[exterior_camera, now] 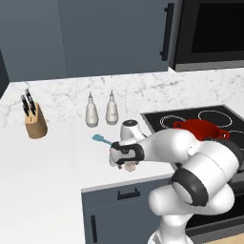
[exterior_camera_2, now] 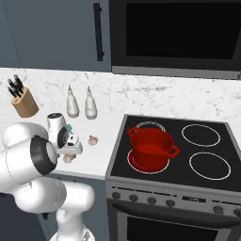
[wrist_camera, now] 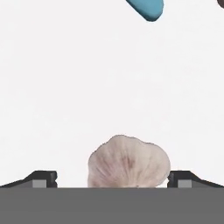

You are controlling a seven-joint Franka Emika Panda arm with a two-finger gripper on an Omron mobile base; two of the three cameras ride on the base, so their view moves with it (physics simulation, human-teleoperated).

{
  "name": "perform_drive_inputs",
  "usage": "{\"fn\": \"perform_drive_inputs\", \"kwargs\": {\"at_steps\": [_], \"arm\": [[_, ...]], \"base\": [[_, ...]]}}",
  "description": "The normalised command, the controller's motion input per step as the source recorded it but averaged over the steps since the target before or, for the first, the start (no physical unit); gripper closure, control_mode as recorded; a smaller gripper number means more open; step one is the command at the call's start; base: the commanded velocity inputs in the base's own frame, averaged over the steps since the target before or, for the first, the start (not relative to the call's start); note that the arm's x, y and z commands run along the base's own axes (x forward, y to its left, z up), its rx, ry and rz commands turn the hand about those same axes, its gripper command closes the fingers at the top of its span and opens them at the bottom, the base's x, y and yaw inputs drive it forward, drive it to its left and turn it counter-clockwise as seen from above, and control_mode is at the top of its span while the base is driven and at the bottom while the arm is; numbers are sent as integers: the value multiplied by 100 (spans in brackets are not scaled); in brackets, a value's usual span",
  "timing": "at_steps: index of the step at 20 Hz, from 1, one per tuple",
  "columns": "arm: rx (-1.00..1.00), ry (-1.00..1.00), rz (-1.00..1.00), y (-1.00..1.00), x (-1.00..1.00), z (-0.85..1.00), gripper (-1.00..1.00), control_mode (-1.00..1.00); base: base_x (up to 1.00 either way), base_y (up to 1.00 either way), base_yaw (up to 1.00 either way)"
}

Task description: Put the garlic and garlic in the pot. Retrieve the spatula and lightly stir the vegetables in the pot.

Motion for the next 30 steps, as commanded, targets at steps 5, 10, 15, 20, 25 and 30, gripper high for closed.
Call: {"fn": "perform_drive_inputs", "kwargs": {"at_steps": [5, 10, 15, 20, 25, 30], "arm": [[0, 1, 0, 0, 0, -25, -100, -100], [0, 12, -1, -4, -1, -33, -100, -100], [0, 5, -6, -24, -38, -62, -100, -100], [0, 0, -7, -26, -56, -84, 100, -100], [0, -1, -1, -11, -11, -39, 100, -100], [0, -2, 0, -3, -7, 4, 100, -100]], "base": [[0, 0, 0], [0, 0, 0], [0, 0, 0], [0, 0, 0], [0, 0, 0], [0, 0, 0]]}}
